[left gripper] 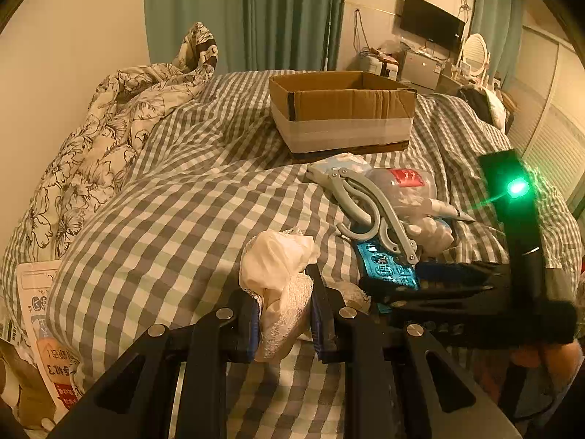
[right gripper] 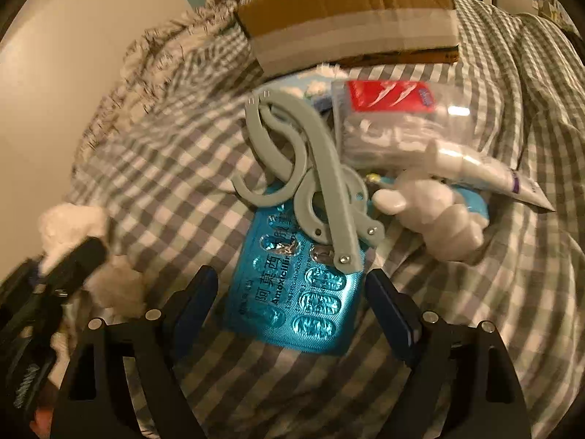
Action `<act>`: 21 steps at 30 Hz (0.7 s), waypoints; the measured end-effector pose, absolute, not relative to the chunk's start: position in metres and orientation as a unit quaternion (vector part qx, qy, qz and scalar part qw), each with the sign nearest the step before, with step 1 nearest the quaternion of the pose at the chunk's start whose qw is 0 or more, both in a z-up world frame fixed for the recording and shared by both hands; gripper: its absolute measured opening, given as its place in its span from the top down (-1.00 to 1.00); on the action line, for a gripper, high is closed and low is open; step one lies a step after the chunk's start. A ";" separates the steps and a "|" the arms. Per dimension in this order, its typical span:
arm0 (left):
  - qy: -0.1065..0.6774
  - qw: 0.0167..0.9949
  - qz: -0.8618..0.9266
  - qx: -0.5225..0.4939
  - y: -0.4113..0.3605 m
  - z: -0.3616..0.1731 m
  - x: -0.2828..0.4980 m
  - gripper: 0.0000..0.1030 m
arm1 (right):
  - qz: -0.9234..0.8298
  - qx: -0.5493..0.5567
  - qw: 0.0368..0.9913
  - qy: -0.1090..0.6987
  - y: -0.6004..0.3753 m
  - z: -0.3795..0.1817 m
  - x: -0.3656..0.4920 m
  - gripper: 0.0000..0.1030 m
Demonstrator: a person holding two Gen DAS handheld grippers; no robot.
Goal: Organize objects
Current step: 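Grasp the blue blister pack with the right gripper while the left gripper holds the tissue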
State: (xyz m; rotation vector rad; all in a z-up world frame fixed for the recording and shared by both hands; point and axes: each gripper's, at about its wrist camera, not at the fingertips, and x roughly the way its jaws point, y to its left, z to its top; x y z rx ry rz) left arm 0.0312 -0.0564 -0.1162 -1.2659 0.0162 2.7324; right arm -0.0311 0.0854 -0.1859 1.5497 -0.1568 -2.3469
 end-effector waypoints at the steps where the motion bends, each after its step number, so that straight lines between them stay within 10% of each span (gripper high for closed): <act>1: 0.005 0.065 0.905 -0.420 -0.057 -0.117 0.031 0.58 | -0.821 0.545 0.161 -0.054 0.084 -0.188 -0.031 -0.61; 15: 0.003 0.069 0.910 -0.409 -0.056 -0.107 0.034 0.58 | -0.855 0.491 0.167 0.013 0.114 -0.136 0.028 -0.36; 16: 0.004 0.070 0.910 -0.408 -0.055 -0.106 0.034 0.58 | -0.860 0.483 0.166 0.016 0.116 -0.129 0.033 -0.11; 17: 0.006 0.072 0.910 -0.408 -0.052 -0.105 0.035 0.58 | -0.866 0.472 0.164 0.024 0.117 -0.120 0.038 0.81; 21: 0.008 0.082 0.912 -0.401 -0.041 -0.097 0.036 0.58 | -0.875 0.456 0.158 0.036 0.127 -0.100 0.037 0.87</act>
